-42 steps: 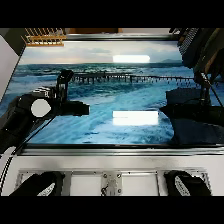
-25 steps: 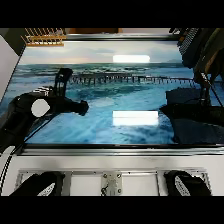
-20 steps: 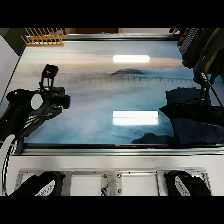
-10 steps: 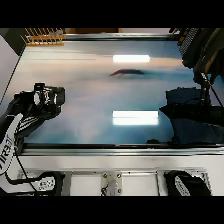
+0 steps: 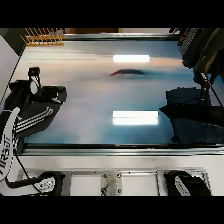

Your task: Fold the clothes and pants, and hang the long-sleeved shirts on hangers.

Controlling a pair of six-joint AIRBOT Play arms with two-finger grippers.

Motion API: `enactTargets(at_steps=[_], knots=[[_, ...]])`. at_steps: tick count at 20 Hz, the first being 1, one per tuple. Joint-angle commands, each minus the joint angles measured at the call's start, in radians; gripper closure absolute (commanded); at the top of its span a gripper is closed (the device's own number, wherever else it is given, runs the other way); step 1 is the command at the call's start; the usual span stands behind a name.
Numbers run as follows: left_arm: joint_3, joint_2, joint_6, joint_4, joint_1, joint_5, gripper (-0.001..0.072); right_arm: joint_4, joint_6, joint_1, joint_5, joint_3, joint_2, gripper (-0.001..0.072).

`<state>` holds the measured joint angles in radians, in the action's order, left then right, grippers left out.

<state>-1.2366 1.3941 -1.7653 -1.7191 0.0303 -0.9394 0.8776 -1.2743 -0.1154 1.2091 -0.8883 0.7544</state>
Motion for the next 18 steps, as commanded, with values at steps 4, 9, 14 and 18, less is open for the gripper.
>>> enactTargets(at_steps=[4, 9, 14, 18], knots=[[-0.144, -0.204, 0.004, 0.143, -0.433, 0.054, 0.0700, -0.005, 0.000, 0.001, -0.026, 0.000, 0.001, 0.0684], [-0.145, -0.105, 0.003, 0.143, -0.741, 0.240, 0.0700, -0.068, -0.034, 0.001, 0.006, 0.000, 0.000, 0.0684], [-0.217, 0.092, -0.085, 0.151, -0.813, 0.325, 0.0007, -0.063, -0.004, -0.066, -0.165, 0.000, 0.000, 0.0670], [-0.345, 0.103, -0.083, 0.143, -0.659, 0.066, 0.0007, -0.038, -0.004, -0.152, -0.128, 0.000, 0.006, 0.0014]])
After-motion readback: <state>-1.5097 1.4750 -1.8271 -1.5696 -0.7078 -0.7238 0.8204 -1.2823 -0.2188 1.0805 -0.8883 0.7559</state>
